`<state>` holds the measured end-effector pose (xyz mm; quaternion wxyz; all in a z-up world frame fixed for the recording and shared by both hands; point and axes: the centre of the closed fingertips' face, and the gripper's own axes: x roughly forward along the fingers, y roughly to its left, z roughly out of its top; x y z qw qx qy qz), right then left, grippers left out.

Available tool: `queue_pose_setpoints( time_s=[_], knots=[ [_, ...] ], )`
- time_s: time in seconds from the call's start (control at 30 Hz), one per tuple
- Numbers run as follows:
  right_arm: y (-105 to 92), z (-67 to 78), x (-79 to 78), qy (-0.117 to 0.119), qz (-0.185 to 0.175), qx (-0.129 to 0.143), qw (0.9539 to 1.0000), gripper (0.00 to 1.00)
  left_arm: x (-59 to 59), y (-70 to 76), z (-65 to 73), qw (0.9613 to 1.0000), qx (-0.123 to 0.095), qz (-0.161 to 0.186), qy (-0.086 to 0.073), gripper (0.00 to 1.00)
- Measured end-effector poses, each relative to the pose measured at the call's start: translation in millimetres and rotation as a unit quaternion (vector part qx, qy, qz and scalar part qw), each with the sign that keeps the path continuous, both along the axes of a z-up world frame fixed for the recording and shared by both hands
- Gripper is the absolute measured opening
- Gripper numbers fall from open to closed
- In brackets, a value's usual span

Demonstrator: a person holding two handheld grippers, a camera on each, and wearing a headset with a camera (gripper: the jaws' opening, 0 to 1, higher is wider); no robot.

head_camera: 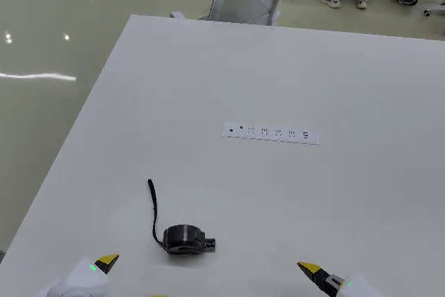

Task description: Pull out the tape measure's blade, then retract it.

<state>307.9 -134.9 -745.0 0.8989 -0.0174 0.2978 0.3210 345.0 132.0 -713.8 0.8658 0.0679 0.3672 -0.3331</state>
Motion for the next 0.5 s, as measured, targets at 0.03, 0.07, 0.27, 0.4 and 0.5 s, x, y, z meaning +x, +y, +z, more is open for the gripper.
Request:
queue_pose_setpoints(
  time_s=[0.03,0.07,0.27,0.4,0.5],
  knots=[
    [-0.6,-0.6,-2.7,0.002,-0.006,0.002,1.0000,0.59,-1.1,2.7,-1.4,1.0000,-0.002,0.005,0.002,0.73],
    [-1.5,-1.5,-4.1,0.003,-0.010,0.004,0.9999,0.59,-2.0,3.8,-1.9,1.0000,-0.003,0.007,0.002,0.73],
    [0.3,-11.4,-17.3,0.015,-0.017,0.005,0.9997,0.60,-8.9,7.4,-6.9,0.9999,-0.005,0.009,0.006,0.74],
    [2.0,-13.3,-22.6,0.019,-0.020,0.008,0.9996,0.60,-12.0,13.3,-9.0,0.9999,-0.006,0.015,0.007,0.74],
    [4.0,-12.8,-23.4,0.021,-0.020,0.010,0.9995,0.61,-12.5,16.3,-8.1,0.9998,-0.008,0.019,0.006,0.74]
  ],
)
